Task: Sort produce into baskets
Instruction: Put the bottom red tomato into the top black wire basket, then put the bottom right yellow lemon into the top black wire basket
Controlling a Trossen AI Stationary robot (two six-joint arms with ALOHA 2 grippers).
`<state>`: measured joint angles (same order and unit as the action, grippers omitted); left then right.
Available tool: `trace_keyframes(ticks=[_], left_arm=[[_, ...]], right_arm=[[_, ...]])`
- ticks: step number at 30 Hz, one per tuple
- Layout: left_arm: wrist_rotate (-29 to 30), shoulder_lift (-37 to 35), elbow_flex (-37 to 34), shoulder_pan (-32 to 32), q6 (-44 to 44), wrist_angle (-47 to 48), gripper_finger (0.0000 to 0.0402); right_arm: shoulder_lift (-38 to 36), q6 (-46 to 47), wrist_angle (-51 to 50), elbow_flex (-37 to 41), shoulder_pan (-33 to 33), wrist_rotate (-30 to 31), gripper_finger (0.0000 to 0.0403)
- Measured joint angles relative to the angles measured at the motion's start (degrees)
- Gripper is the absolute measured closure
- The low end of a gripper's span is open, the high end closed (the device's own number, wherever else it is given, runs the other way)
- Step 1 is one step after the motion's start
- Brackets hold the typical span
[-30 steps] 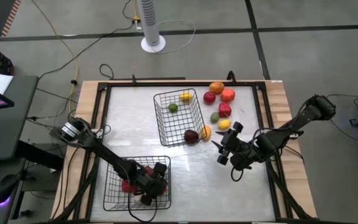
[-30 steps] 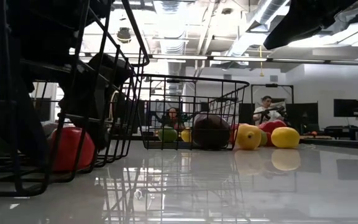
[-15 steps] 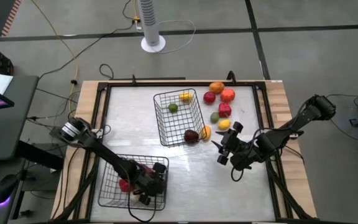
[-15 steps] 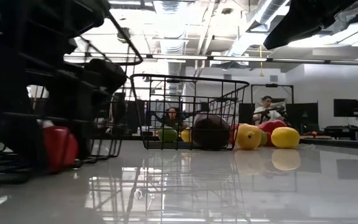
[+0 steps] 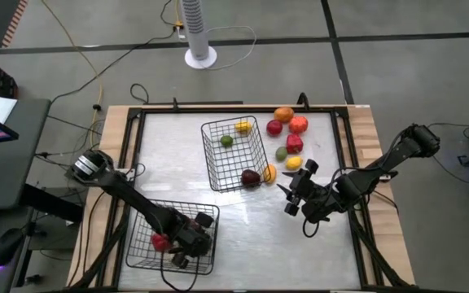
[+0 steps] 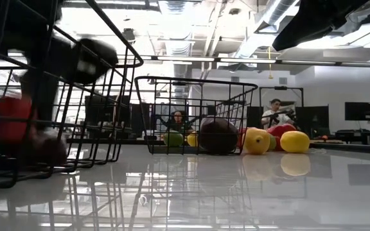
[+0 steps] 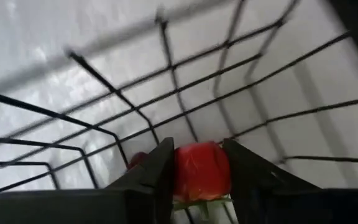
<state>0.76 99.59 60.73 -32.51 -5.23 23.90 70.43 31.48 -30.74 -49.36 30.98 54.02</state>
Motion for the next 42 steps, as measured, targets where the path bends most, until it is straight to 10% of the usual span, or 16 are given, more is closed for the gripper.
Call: trace_keyframes(ticks=[7,17,31,42], left_arm=[[-1.77,-8.98,3.36,0.0,0.56,10.06,0.0293],[22.28,-20.0,3.54,4.95,12.61,-0.06,0.0293],[12.84,-12.19,3.51,34.28,9.53,-7.57,0.0232],[10.4,-16.41,3.49,34.93,13.47,-14.55,0.0134]], right_arm=[[0.0,0.02,0.04,0.0,0.0,-0.02,0.0182],[0.0,0.0,0.93,-0.02,0.0,-0.02,0.0182],[0.0,-1.37,1.06,-0.02,0.07,-0.08,0.0182],[0.11,4.65,-0.21,0.23,-2.27,-2.57,0.0182]])
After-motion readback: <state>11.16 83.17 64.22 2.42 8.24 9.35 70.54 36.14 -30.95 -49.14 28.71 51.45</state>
